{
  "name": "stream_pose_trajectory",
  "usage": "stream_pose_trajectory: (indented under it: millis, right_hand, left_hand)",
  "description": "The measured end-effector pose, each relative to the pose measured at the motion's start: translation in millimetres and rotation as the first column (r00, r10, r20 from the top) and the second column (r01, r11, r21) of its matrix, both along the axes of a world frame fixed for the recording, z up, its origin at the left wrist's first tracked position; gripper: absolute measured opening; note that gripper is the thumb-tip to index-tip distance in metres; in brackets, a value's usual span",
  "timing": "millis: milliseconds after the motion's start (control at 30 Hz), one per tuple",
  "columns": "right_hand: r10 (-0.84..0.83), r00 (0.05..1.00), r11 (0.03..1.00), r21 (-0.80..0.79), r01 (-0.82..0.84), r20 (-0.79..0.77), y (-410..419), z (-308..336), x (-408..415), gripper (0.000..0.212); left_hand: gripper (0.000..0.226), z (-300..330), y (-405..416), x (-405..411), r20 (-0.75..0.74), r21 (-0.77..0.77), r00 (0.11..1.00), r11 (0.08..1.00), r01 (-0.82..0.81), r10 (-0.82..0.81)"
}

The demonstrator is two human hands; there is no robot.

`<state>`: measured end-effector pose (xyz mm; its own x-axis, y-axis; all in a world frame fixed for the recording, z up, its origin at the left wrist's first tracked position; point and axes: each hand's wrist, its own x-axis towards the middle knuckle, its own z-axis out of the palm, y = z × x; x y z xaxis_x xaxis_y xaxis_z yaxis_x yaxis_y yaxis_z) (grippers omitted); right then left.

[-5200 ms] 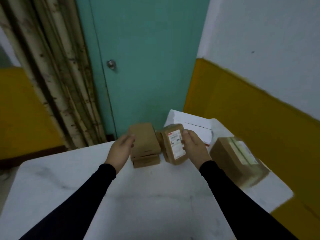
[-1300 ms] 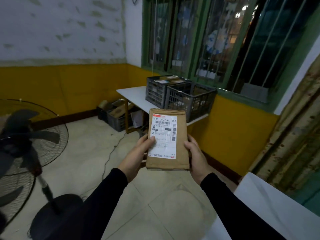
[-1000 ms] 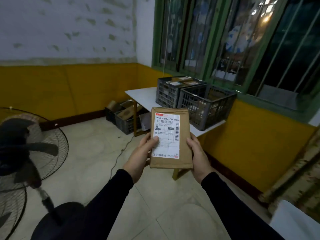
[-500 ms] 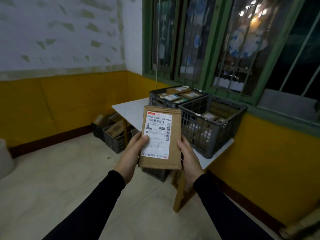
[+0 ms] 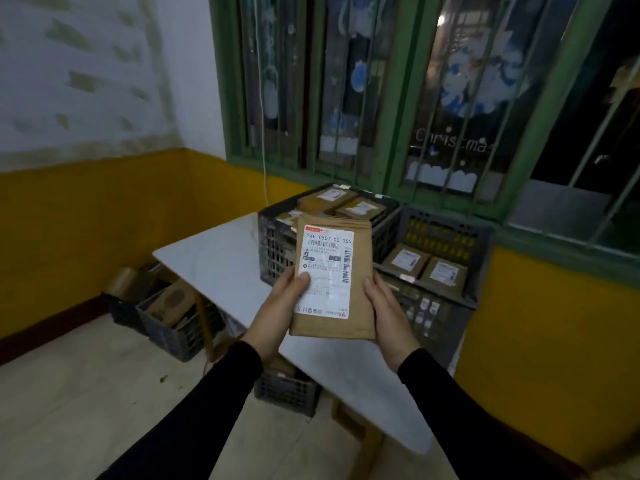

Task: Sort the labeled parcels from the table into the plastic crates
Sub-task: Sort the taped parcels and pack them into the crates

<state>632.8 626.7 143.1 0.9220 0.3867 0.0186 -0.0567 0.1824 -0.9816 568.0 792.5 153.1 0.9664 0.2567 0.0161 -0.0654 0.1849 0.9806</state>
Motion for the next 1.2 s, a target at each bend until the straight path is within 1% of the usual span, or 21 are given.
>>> stream_pose_trajectory:
  millis: [67, 167, 300, 367, 433, 500, 567, 667, 700, 767, 800, 867, 900, 933, 967, 1033, 1067, 1133, 1167, 1200]
  right_hand:
    - [-0.040, 0.999, 0.999, 0.008, 0.041, -0.005, 10.9, -1.8, 33.3, 0.042]
    - [-0.090, 0.996, 0.995, 0.053, 0.089, 0.008, 26.8, 0.7, 88.7, 0.037]
    - [-0.092, 0.995, 0.991, 0.094, 0.095, -0.027, 48.3, 6.6, 168.9, 0.033]
    - [-0.090, 0.995, 0.991, 0.099, 0.093, -0.038, 58.1, 12.8, 206.1, 0.033]
    - [-0.087, 0.995, 0.989, 0.115, 0.091, -0.041, 65.9, 17.3, 237.4, 0.033]
    - [-0.091, 0.994, 0.988, 0.123, 0.098, -0.061, 74.2, 19.0, 266.2, 0.039]
    - [-0.098, 0.992, 0.990, 0.094, 0.106, -0.078, 80.3, 14.9, 289.0, 0.046]
    - [-0.133, 0.987, 0.988, 0.063, 0.139, -0.085, 88.3, 9.7, 327.7, 0.046]
    - [-0.157, 0.984, 0.986, 0.042, 0.160, -0.083, 90.3, 9.9, 338.0, 0.045]
    - [-0.224, 0.972, 0.974, 0.003, 0.225, -0.076, 101.8, 7.4, 360.9, 0.046]
    - [-0.246, 0.967, 0.969, -0.016, 0.245, -0.074, 108.3, 6.5, 369.1, 0.049]
    - [-0.280, 0.957, 0.959, -0.067, 0.275, -0.081, 129.9, 5.3, 384.6, 0.056]
    - [-0.294, 0.952, 0.954, -0.092, 0.287, -0.083, 143.4, 4.5, 393.8, 0.060]
    - [-0.296, 0.952, 0.951, -0.117, 0.286, -0.081, 157.8, 6.5, 399.2, 0.061]
    - [-0.304, 0.950, 0.945, -0.146, 0.291, -0.075, 174.2, 8.5, 404.4, 0.059]
    - [-0.291, 0.956, 0.943, -0.182, 0.279, -0.045, 211.6, 12.2, 414.2, 0.047]
    - [-0.273, 0.961, 0.942, -0.209, 0.261, -0.031, 230.5, 13.0, 417.7, 0.049]
    - [-0.244, 0.968, 0.933, -0.285, 0.220, -0.052, 261.2, 7.7, 423.8, 0.066]
    - [-0.230, 0.970, 0.929, -0.316, 0.194, -0.081, 273.8, 4.2, 425.7, 0.070]
    - [-0.217, 0.971, 0.927, -0.332, 0.173, -0.100, 283.4, 1.0, 427.2, 0.070]
  left_hand:
    - [0.050, -0.1, 11.8, 33.9, -0.010, 0.031, 0.999, 0.999, 0.038, -0.038]
    - [0.049, 6.5, 29.7, 87.9, -0.017, 0.082, 0.998, 0.995, 0.063, -0.062]
    - [0.046, 15.7, 48.7, 165.5, -0.030, 0.106, 0.997, 0.991, 0.077, -0.074]
    - [0.045, 24.2, 59.6, 203.2, -0.033, 0.155, 0.995, 0.983, 0.096, -0.092]
    - [0.048, 31.1, 69.6, 233.0, -0.034, 0.169, 0.993, 0.979, 0.116, -0.112]
    - [0.047, 29.9, 80.9, 265.9, -0.041, 0.164, 0.989, 0.975, 0.150, -0.145]
    - [0.049, 25.3, 92.0, 295.1, -0.073, 0.163, 0.984, 0.971, 0.173, -0.163]
    - [0.065, 21.2, 108.6, 342.6, -0.113, 0.210, 0.970, 0.949, 0.234, -0.214]
    - [0.065, 20.4, 114.1, 356.9, -0.126, 0.213, 0.964, 0.943, 0.255, -0.232]
    - [0.055, 18.9, 132.8, 390.9, -0.148, 0.226, 0.942, 0.917, 0.328, -0.300]
    - [0.055, 21.8, 140.7, 403.6, -0.164, 0.234, 0.934, 0.907, 0.349, -0.317]
    - [0.065, 24.0, 167.2, 432.3, -0.187, 0.233, 0.906, 0.878, 0.417, -0.381]
    - [0.057, 27.0, 183.2, 444.5, -0.195, 0.242, 0.890, 0.859, 0.452, -0.413]
    - [0.042, 30.8, 198.8, 453.7, -0.198, 0.247, 0.884, 0.851, 0.464, -0.424]
    - [0.034, 34.6, 216.4, 463.6, -0.195, 0.235, 0.883, 0.854, 0.464, -0.426]
    - [0.039, 42.7, 252.1, 479.4, -0.213, 0.189, 0.892, 0.879, 0.437, -0.398]
    - [0.040, 44.4, 268.6, 485.3, -0.239, 0.166, 0.892, 0.889, 0.426, -0.383]
    - [0.035, 41.5, 296.2, 493.6, -0.292, 0.151, 0.891, 0.903, 0.402, -0.348]
    - [0.033, 35.0, 308.6, 496.7, -0.328, 0.149, 0.887, 0.909, 0.388, -0.325]
    - [0.031, 29.6, 318.7, 496.7, -0.352, 0.129, 0.881, 0.916, 0.379, -0.315]
